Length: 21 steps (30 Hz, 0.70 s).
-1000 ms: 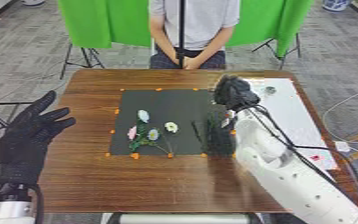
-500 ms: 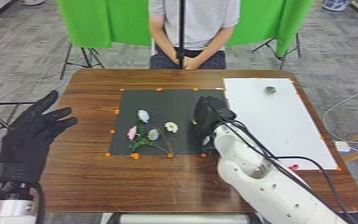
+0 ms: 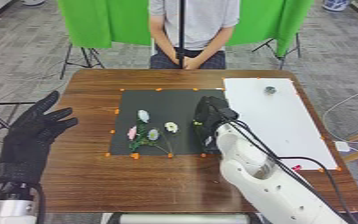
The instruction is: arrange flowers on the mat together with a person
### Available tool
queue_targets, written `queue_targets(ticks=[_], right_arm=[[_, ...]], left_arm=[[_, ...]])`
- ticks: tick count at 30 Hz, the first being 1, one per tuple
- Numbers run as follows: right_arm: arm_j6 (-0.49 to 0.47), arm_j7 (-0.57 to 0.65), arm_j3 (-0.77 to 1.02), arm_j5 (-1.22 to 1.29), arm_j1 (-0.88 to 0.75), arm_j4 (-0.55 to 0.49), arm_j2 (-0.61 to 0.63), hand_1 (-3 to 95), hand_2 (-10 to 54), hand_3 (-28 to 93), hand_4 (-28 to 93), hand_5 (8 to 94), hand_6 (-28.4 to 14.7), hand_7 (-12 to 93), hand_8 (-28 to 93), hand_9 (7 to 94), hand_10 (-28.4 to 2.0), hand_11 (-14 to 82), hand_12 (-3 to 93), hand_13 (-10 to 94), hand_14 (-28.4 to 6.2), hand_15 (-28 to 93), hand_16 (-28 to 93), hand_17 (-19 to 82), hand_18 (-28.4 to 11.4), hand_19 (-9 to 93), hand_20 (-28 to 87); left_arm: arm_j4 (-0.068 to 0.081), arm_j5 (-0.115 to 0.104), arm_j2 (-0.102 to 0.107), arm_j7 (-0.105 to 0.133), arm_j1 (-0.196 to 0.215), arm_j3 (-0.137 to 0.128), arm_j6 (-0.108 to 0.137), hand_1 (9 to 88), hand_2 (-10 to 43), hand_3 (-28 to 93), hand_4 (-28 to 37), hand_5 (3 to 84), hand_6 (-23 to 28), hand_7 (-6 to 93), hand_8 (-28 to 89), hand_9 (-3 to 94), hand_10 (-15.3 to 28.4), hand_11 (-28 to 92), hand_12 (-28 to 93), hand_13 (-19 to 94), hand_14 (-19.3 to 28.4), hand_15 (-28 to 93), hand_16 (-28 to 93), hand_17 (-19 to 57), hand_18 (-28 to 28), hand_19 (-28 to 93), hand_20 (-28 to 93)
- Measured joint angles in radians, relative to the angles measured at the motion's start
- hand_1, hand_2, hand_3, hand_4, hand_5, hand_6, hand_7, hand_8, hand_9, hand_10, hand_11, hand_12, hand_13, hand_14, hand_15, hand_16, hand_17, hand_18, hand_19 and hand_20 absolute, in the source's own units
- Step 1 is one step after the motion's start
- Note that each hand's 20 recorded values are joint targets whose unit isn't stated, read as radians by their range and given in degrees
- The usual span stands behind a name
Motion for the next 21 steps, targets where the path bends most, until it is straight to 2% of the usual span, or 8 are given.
queue_targets(ticks=[8,21], right_arm=[[-0.042,0.007,0.015,0.0,-0.002,-0.012,0.0,40.4,-9.5,74,-28,69.6,3.7,13,-12,84.1,-10.6,33.3,20.6,75,-7.5,61,20,26,-18.7,76,15],[-0.05,0.013,0.037,0.021,-0.01,-0.061,0.018,38.9,-9.5,73,-27,69.9,3.0,13,-12,82.8,-11.2,32.2,19.7,74,-8.6,61,19,26,-19.3,76,16]], left_arm=[[0.0,0.003,-0.005,-0.01,-0.001,0.0,-0.001,19.7,6.0,78,-28.3,33.6,6.0,15.5,-11,36.1,20.0,26,11,26,28.3,57,-10,-8.6,24.0,52,14],[0.0,0.003,-0.005,-0.009,0.004,0.001,0.0,19.9,6.1,77,-28.3,33.5,6.0,15.6,-11,36.1,19.9,26,11,26,28.3,57,-10,-8.7,24.1,52,14]])
